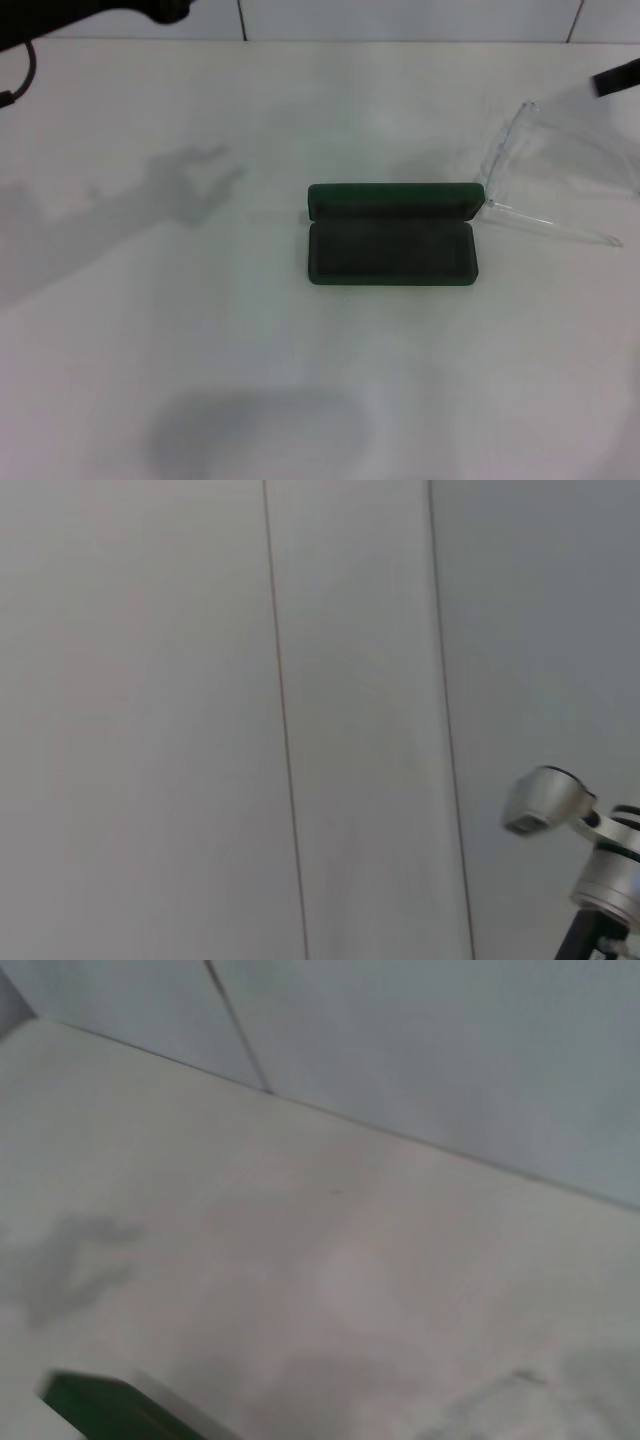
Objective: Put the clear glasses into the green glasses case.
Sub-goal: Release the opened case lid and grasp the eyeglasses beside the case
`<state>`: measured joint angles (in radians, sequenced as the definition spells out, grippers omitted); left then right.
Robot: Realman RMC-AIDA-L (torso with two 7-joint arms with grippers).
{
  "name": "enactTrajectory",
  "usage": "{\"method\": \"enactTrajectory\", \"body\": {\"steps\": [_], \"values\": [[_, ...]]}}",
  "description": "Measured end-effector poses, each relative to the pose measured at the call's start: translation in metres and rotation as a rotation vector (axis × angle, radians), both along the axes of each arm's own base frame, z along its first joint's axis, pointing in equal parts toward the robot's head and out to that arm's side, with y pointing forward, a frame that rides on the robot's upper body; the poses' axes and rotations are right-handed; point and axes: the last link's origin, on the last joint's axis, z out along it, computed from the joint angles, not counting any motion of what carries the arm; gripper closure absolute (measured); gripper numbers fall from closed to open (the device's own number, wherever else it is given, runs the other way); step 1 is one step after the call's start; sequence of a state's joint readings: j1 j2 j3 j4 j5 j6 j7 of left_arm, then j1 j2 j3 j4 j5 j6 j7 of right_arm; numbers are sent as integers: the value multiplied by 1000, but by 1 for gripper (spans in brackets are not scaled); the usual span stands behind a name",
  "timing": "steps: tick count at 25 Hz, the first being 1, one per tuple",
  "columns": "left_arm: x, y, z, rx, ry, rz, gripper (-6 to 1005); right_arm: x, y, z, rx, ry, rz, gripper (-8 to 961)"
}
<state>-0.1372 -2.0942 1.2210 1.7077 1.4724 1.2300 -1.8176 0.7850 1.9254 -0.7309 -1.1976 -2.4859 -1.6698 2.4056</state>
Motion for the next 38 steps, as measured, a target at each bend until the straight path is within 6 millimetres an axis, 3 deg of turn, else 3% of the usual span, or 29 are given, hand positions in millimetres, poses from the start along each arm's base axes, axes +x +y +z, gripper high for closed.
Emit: {"method": "enactTrajectory", "body": {"steps": [4, 12, 22, 30, 38], "values": [[-4, 8, -6, 2, 23, -23, 635, -7, 12, -22, -19, 56, -114, 322], [-4, 13, -11, 15, 65, -83, 639, 15, 27, -56, 75, 81, -311, 330], [-8, 19, -24, -22, 71, -161, 644, 19, 37, -104, 35, 137, -461, 356], [-17, 20, -21, -19, 24, -175, 648, 7, 45, -111, 41, 131, -472, 355], [-19, 17, -14, -11, -8, -180, 652, 12, 45, -117, 23, 118, -509, 355]]}}
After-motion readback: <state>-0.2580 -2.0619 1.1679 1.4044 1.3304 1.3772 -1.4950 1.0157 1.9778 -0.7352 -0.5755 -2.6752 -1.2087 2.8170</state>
